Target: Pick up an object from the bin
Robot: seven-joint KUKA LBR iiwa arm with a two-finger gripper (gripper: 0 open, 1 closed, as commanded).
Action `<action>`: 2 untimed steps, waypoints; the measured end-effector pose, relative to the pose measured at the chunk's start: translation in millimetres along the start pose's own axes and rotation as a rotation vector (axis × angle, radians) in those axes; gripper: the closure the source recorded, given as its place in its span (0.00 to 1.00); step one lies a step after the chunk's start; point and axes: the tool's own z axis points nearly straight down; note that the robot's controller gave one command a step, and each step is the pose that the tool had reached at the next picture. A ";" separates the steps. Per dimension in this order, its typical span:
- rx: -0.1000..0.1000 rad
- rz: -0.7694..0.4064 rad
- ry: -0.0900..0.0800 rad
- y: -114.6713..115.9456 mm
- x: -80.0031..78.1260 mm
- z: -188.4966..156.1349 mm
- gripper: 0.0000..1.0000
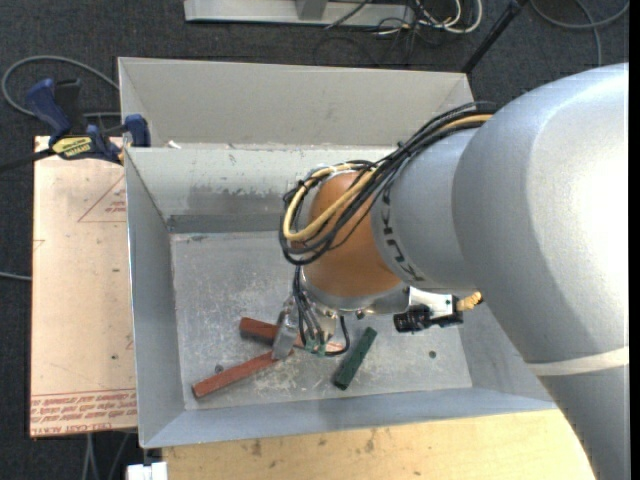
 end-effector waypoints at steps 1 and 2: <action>0.003 0.000 0.003 0.5 -0.5 -14.8 1.00; -0.001 -0.003 -0.003 2.3 -2.7 -119.3 1.00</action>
Offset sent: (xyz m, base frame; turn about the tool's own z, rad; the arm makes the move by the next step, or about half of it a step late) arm 0.0000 0.0000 0.0144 0.0000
